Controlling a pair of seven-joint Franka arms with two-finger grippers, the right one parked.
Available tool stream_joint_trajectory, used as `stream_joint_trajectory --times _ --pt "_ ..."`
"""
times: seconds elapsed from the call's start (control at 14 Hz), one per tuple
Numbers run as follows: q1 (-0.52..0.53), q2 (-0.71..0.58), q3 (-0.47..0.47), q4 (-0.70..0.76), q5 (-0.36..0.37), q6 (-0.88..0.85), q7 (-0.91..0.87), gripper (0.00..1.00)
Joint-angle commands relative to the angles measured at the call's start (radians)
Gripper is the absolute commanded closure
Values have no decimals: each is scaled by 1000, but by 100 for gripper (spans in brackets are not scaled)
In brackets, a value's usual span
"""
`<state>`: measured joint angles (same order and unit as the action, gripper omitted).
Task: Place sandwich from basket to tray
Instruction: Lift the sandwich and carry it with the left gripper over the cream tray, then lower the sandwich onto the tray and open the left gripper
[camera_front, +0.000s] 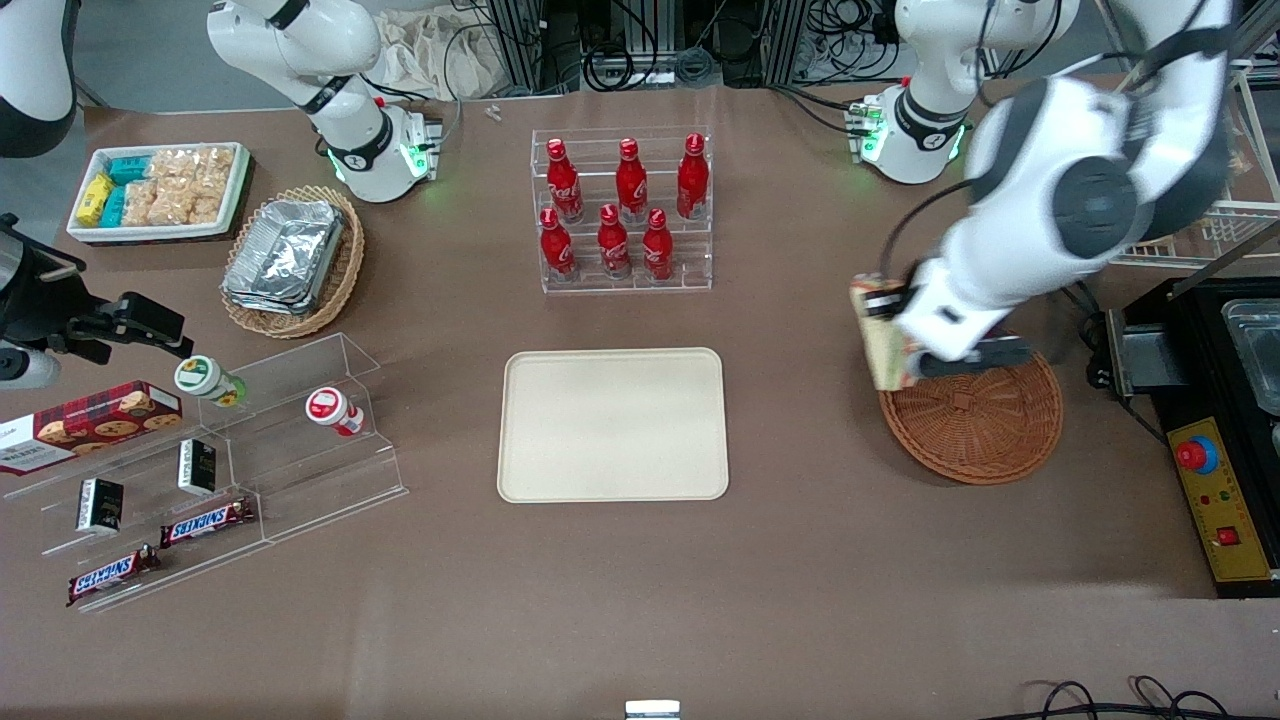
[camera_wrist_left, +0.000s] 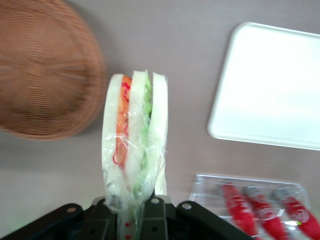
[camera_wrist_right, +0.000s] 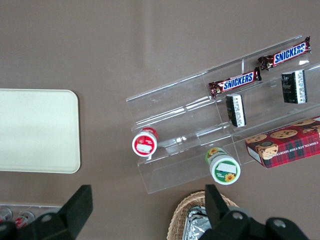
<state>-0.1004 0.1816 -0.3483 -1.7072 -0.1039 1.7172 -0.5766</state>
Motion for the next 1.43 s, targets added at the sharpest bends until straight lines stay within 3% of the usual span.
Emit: stream_joint_trajectory --times 0.0,0.21,0.36,0.64,0.79,0.86,0.93,1.0,1.36 --pt "-109 157 -63 75 105 103 -182 100" --pt "-226 328 -61 133 232 231 -266 100" --pt "-249 432 -61 182 245 304 -275 100" --pt "-271 502 -57 175 276 421 -282 100" --pt "-274 527 -57 173 335 435 -290 100" --pt "-275 539 -57 173 380 435 -316 95" --pt "-277 564 -58 175 416 436 -344 67" --pt "-277 582 -60 175 459 452 -367 1" --pt "-272 581 -61 164 481 479 -388 0"
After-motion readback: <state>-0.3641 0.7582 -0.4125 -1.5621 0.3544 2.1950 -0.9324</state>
